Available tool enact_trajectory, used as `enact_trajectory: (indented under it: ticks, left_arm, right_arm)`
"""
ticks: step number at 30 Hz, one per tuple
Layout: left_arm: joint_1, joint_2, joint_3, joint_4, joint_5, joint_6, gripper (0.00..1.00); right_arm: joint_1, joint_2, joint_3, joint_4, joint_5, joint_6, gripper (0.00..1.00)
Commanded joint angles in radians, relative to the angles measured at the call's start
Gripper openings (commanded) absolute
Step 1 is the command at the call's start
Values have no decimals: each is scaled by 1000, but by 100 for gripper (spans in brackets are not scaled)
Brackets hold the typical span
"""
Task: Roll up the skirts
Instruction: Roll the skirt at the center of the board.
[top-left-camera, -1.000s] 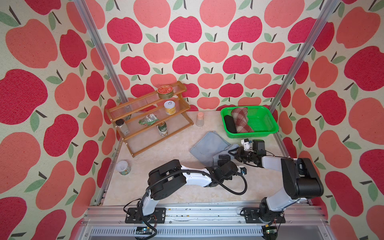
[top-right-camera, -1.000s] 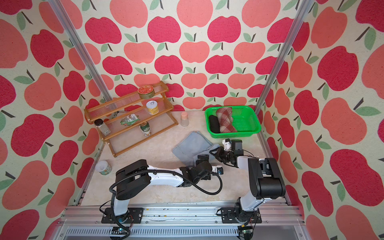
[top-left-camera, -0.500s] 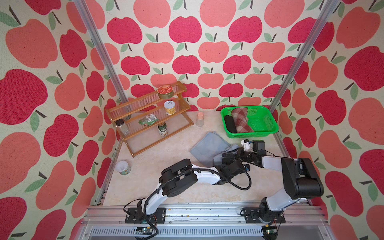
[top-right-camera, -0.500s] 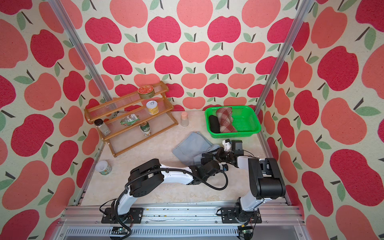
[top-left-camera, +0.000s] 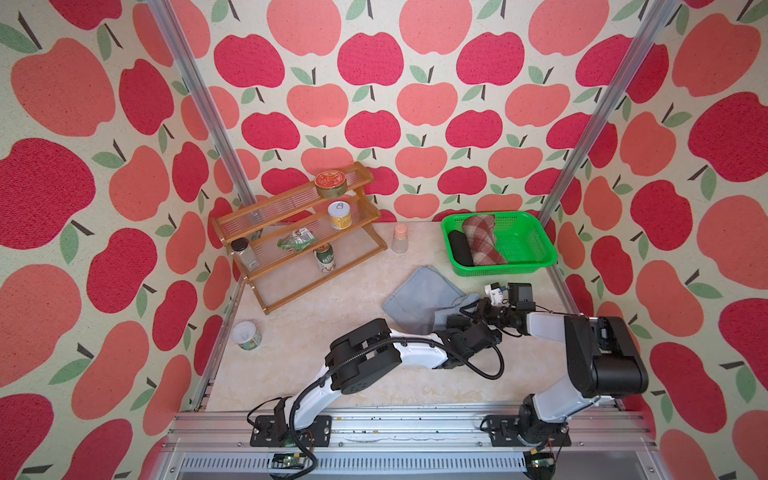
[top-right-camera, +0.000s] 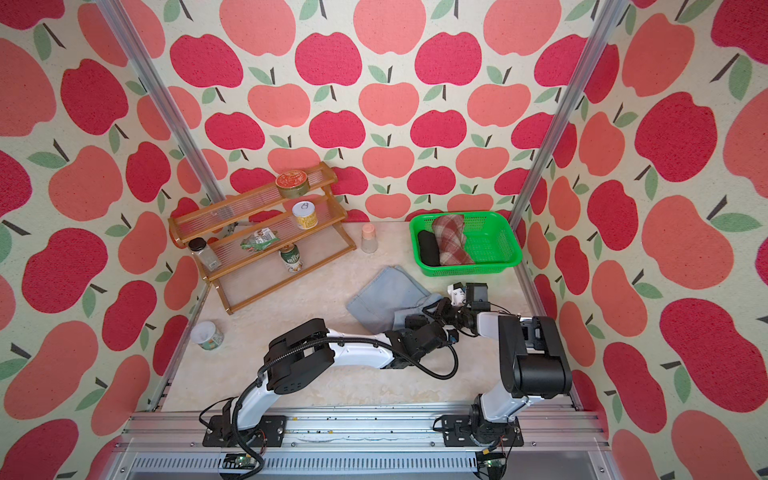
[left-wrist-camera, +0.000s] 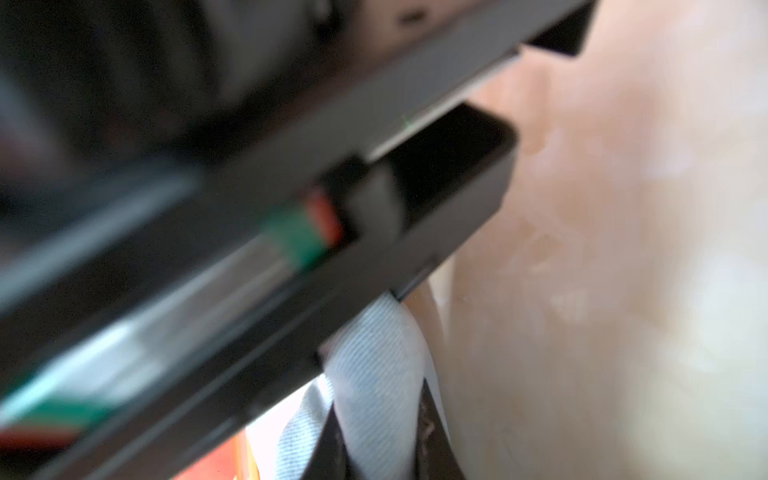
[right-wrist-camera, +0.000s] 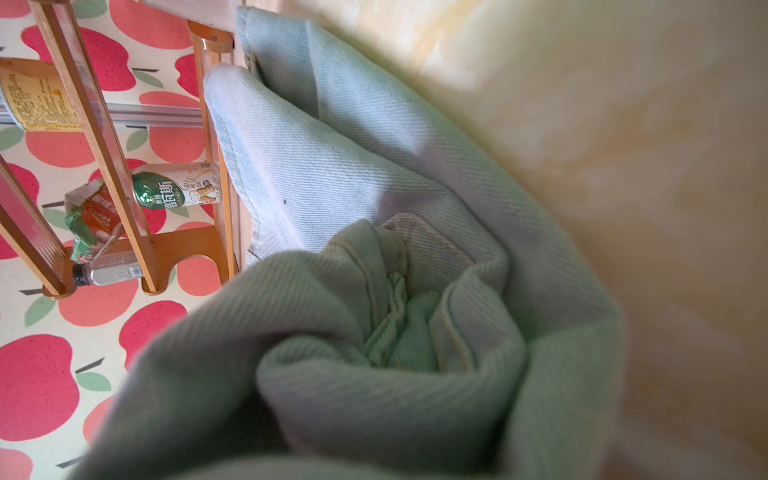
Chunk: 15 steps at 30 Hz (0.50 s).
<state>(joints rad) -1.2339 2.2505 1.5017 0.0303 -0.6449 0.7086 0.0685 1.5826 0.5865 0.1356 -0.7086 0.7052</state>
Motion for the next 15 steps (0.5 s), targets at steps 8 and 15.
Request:
enact_trajectory:
  ticks: [8,15]
  left_arm:
    - [150,-39,-51,-352,358,-412,0]
    - [270,-66,-60,-368,747,-589,0]
  right_arm:
    - [-187,-210,32,-91,-18,-13,72]
    - [-205,-270,-36,-84,-31,-24,73]
